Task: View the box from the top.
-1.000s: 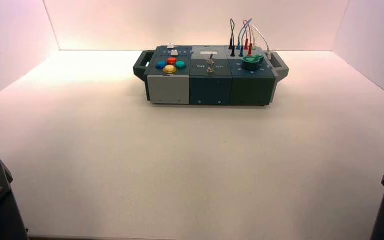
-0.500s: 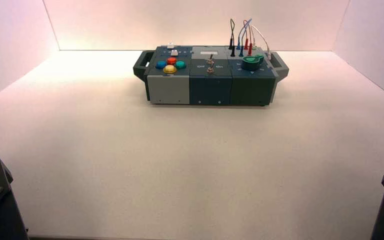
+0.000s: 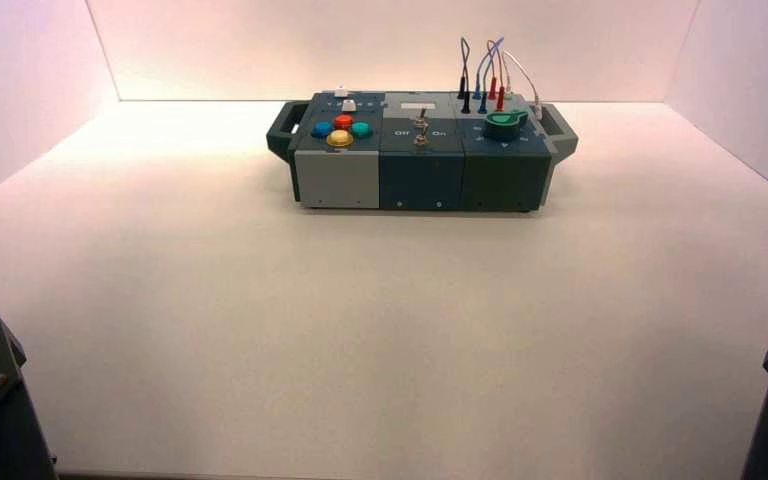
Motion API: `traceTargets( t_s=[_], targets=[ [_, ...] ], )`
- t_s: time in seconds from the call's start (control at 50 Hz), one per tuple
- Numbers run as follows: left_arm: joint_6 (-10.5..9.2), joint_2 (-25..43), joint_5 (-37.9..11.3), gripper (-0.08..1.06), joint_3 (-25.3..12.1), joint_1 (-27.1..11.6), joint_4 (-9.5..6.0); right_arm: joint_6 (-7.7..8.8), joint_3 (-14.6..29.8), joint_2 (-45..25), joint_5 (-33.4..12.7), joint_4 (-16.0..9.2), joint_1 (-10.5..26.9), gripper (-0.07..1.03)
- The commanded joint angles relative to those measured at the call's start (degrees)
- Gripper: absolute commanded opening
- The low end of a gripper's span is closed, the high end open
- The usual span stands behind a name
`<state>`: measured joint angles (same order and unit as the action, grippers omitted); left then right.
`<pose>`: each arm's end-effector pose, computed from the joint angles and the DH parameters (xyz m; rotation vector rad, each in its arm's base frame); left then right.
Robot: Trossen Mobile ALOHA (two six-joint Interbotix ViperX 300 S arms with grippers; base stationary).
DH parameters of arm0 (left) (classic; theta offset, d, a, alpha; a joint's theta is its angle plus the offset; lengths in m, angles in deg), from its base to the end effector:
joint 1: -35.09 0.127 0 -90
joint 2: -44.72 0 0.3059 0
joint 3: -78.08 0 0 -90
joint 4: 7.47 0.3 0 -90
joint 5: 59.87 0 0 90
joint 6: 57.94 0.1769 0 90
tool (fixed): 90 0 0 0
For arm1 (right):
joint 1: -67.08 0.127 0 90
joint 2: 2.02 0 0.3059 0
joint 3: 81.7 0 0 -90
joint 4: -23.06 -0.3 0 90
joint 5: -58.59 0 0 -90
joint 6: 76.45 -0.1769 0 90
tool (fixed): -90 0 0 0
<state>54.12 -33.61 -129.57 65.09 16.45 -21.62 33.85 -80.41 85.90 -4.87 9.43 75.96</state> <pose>0.3915 -0.1749 0.2741 0.3112 1.1153 -0.6646 0.3776 0.0967 0.2737 -0.1859 1.0680 0.4640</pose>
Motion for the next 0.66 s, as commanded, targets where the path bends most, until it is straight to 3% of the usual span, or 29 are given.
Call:
traceTargets(
  t_s=[0.02, 0.66],
  targets=[
    [-0.09, -1.2, 0.0, -0.03, -1.2, 0.0, -0.26, 0.62, 1.4, 0.8, 0.0, 0.0, -0.1, -0.02],
    [-0.7, -2.1, 0.4, -0.03, 1.7, 0.1, -0.18, 0.62, -4.3, 2.2, 0.1, 1.3, -0.1, -0.02]
  ],
)
